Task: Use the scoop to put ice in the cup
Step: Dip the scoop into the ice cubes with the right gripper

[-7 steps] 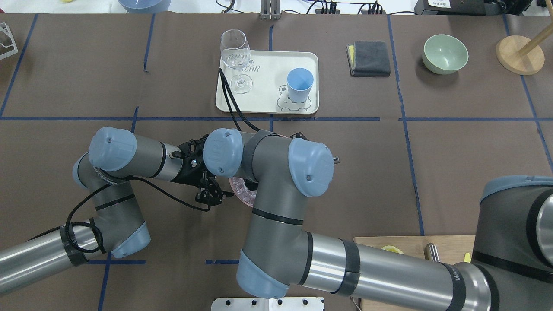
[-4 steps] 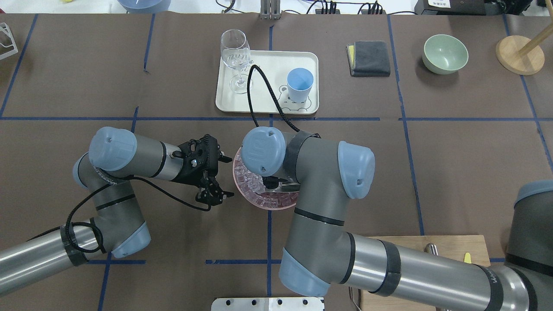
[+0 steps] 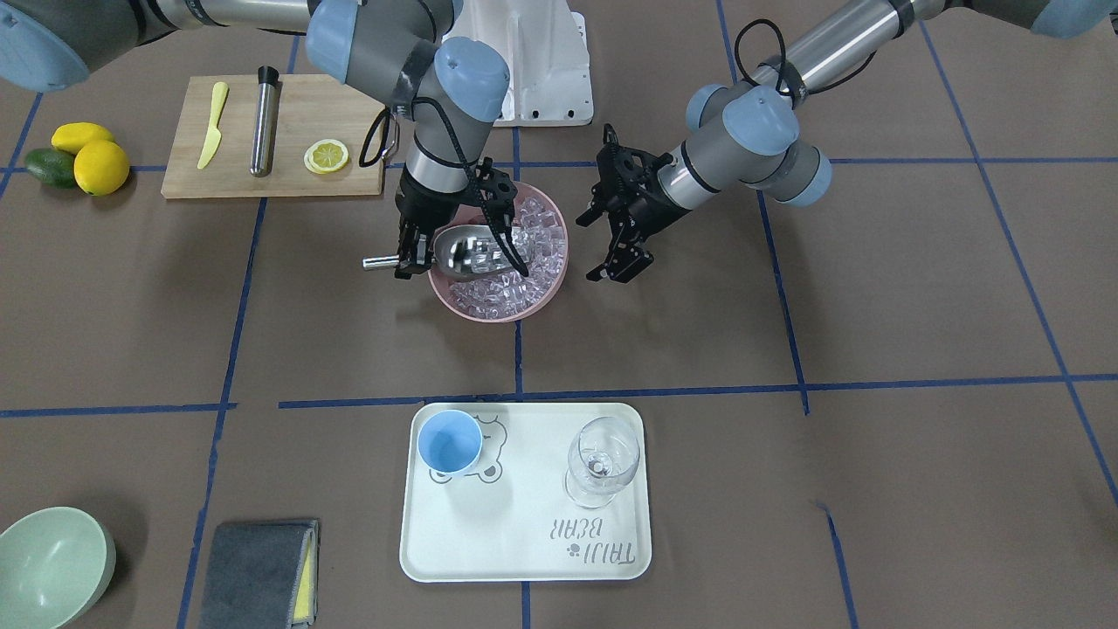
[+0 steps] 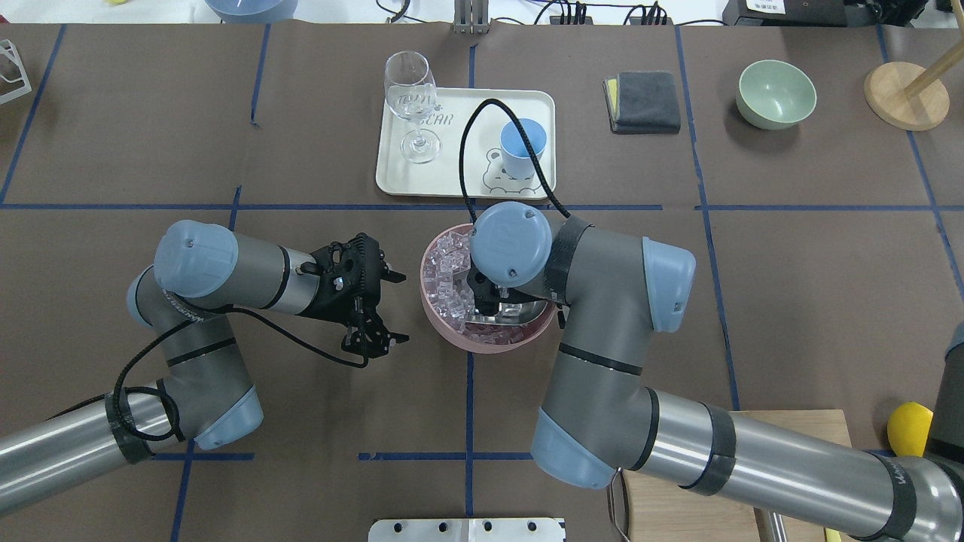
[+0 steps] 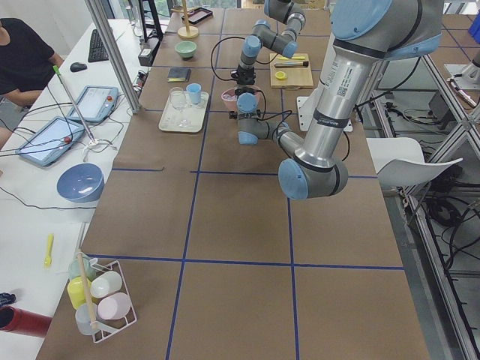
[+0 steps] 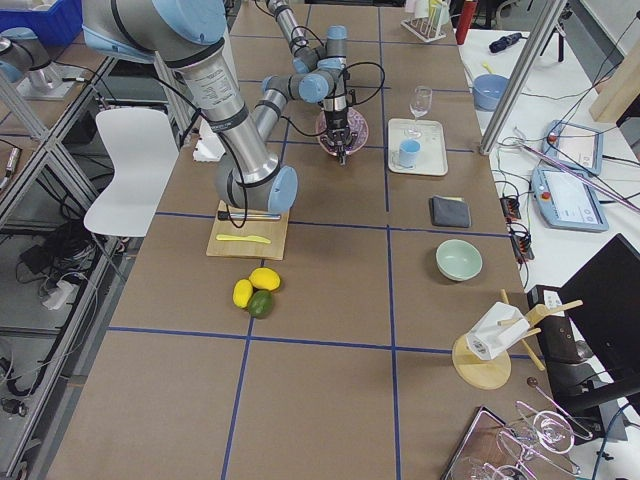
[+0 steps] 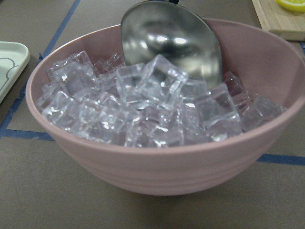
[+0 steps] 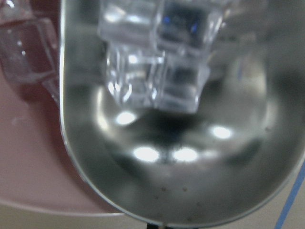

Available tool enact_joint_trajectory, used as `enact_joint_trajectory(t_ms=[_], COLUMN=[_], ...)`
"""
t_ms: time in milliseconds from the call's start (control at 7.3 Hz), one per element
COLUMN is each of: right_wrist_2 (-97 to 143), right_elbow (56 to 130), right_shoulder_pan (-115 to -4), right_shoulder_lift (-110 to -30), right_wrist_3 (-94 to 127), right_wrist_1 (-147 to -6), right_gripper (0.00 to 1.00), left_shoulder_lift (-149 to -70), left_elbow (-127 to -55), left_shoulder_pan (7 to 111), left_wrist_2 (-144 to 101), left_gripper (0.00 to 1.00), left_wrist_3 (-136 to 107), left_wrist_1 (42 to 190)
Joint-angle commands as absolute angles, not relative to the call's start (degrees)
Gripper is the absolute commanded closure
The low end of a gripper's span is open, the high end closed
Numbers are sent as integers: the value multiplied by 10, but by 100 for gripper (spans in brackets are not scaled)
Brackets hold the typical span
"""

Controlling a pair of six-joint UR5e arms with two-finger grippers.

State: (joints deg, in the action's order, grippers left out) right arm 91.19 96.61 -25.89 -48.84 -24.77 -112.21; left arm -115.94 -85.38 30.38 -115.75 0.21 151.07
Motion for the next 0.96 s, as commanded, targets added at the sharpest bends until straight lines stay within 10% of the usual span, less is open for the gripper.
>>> enact_joint_trajectory(t_ms=[0,822], right_wrist_2=[967,1004], right_elbow=[967,999], right_shoulder_pan=[-282,-305], right_shoulder_lift=[-520,-530], right_wrist_3=[-247,-246], right_wrist_1=[-1037,-1018], right_gripper=[100,100], left_shoulder_lift=[-1159,-1159], left_elbow=[-856,-857], left_shoulder_pan=[305,305], left_wrist_2=[-1158,-1158], left_gripper=[1,1], left_wrist_3=[2,1], left_wrist_1=[1511,1511])
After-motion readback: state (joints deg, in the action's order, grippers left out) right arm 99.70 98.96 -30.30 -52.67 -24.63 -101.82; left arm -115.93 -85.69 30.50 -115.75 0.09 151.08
